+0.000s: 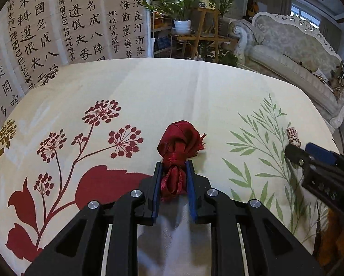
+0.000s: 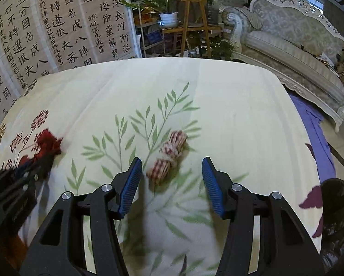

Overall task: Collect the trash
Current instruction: 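Grasp the dark red cloth with the left tool while the right tool grasps the checkered roll, then carry the red cloth and checkered roll over the bin and open both tools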

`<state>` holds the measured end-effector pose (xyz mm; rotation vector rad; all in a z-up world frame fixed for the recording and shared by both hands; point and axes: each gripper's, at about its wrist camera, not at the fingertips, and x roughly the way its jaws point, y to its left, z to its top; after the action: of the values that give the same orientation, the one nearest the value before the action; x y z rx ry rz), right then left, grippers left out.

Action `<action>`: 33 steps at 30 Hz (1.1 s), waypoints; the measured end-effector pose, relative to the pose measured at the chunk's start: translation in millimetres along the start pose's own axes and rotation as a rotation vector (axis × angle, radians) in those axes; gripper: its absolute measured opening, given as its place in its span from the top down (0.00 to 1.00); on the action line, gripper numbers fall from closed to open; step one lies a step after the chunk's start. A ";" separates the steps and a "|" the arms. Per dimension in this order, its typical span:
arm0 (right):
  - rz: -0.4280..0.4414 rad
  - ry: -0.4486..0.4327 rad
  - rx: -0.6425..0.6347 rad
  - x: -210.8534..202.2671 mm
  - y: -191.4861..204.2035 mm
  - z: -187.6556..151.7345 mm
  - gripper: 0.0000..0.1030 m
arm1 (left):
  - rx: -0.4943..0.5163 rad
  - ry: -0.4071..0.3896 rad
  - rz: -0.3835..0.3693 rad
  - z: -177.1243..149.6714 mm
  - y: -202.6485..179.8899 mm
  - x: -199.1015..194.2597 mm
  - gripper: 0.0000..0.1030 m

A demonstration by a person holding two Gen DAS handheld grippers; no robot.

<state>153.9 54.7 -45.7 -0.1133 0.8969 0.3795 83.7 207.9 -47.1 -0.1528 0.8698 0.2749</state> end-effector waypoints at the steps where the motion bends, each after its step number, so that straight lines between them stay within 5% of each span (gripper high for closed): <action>1: -0.004 0.000 0.003 1.6 0.0 2.0 0.51 | -0.003 0.000 -0.004 0.0 0.7 0.1 0.80; 9: -0.031 -0.001 -0.014 2.6 -0.5 4.0 0.82 | -0.007 -0.002 -0.012 -2.0 1.2 -0.7 0.80; 33: -0.010 -0.011 -0.010 -47.9 -15.5 -56.3 0.84 | 0.045 -0.021 -0.079 -26.7 -26.2 -34.3 0.80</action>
<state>91.0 12.9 -44.4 -0.1250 0.8829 0.3752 50.9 170.4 -37.1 -0.1420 0.8466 0.1829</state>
